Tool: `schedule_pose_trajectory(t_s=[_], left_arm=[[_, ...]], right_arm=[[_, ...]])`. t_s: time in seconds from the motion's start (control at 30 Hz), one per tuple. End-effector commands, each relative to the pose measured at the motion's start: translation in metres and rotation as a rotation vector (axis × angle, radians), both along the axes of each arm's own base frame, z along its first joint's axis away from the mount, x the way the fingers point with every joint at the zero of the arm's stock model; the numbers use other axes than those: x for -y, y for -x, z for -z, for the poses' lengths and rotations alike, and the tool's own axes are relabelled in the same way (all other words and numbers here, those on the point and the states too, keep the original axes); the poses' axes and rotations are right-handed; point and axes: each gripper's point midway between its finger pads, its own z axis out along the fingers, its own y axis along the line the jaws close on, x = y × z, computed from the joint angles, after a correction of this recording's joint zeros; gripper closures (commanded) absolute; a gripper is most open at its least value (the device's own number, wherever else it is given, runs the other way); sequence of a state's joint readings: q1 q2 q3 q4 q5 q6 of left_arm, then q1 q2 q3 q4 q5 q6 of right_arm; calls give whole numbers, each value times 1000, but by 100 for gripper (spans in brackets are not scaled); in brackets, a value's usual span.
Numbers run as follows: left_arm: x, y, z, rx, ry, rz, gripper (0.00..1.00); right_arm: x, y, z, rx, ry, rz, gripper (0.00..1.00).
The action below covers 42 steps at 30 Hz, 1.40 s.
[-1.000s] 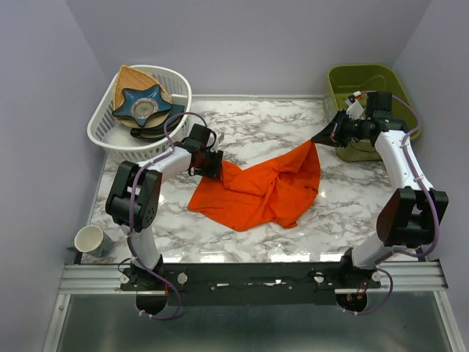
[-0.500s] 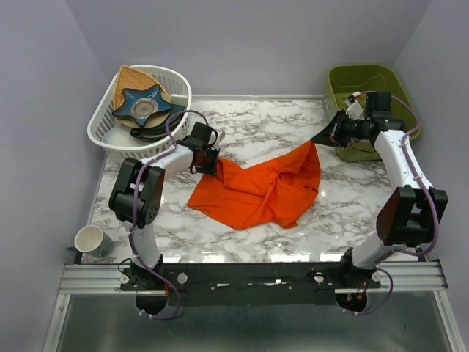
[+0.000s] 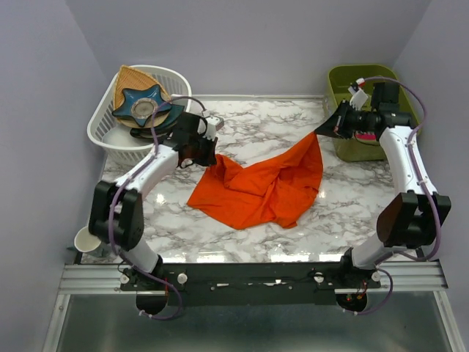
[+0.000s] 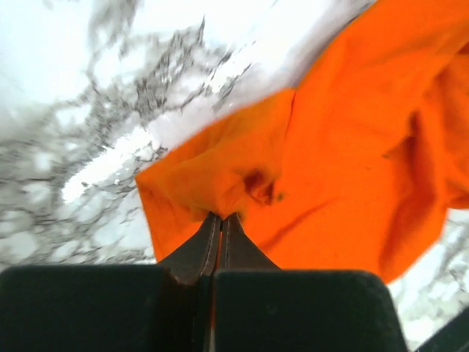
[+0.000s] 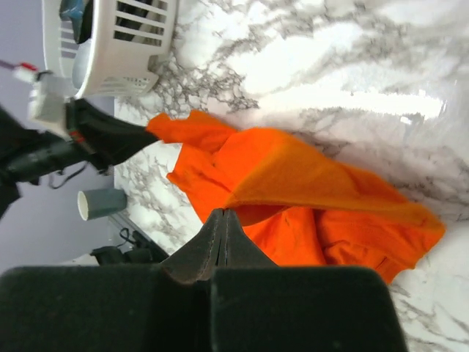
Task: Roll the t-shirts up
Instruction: Flatten out the T-shirt at the center of the board.
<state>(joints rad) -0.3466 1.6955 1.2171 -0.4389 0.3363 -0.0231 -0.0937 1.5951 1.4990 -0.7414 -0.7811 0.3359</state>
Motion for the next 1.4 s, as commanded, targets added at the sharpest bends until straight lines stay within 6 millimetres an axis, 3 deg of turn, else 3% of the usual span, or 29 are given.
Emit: schedule_pose_trajectory(t_s=[0.0,0.03,0.07,0.2,0.23,0.33,0.47,0.6,0.7,0.83,0.87,0.93,0.97,1.03,1.07,1.17,1.23,1.27,1.37], left_arm=[[-2,32,-122,307,107,200,100],[-6,41,-133,333,109,219,100],[-10,53,-156,417,106,266,100],[-20,86,-190,518,91,326,100],[-23,96,-192,518,86,337,100],[-33,117,-222,632,69,348,100],[-51,152,-281,869,82,289,100],[-59,169,-300,921,101,246,100],[-58,176,-288,869,101,271,100],[-47,168,-235,698,113,314,100],[-43,157,-206,586,115,296,100],[-36,145,-182,492,130,292,100],[-31,135,-157,395,130,282,100],[-23,121,-139,306,159,243,100],[-19,109,-119,226,152,230,100],[-13,77,-88,137,131,167,100],[-20,48,-78,139,79,60,85],[-21,34,-72,127,57,22,64],[-29,18,-62,92,26,-77,50]], right_arm=[[-2,24,-78,266,69,-109,99],[-2,29,-90,298,67,-114,100],[-3,34,-102,321,61,-115,100],[-14,64,-134,369,12,-157,99],[-18,77,-145,409,9,-192,99],[-17,113,-177,540,96,-217,99],[-16,157,-224,759,194,-199,100],[-13,177,-237,798,204,-120,100],[-12,171,-221,746,196,-110,100],[-10,135,-177,586,139,-106,100],[-9,124,-161,543,135,-107,99],[-1,95,-126,440,150,-94,99],[2,85,-109,379,155,-88,100],[8,61,-66,247,158,-88,99],[9,53,-56,221,153,-86,99],[14,26,-22,128,146,-52,100],[17,12,-15,99,144,-38,99],[18,4,-4,62,140,-39,99],[19,-6,0,49,140,-45,99]])
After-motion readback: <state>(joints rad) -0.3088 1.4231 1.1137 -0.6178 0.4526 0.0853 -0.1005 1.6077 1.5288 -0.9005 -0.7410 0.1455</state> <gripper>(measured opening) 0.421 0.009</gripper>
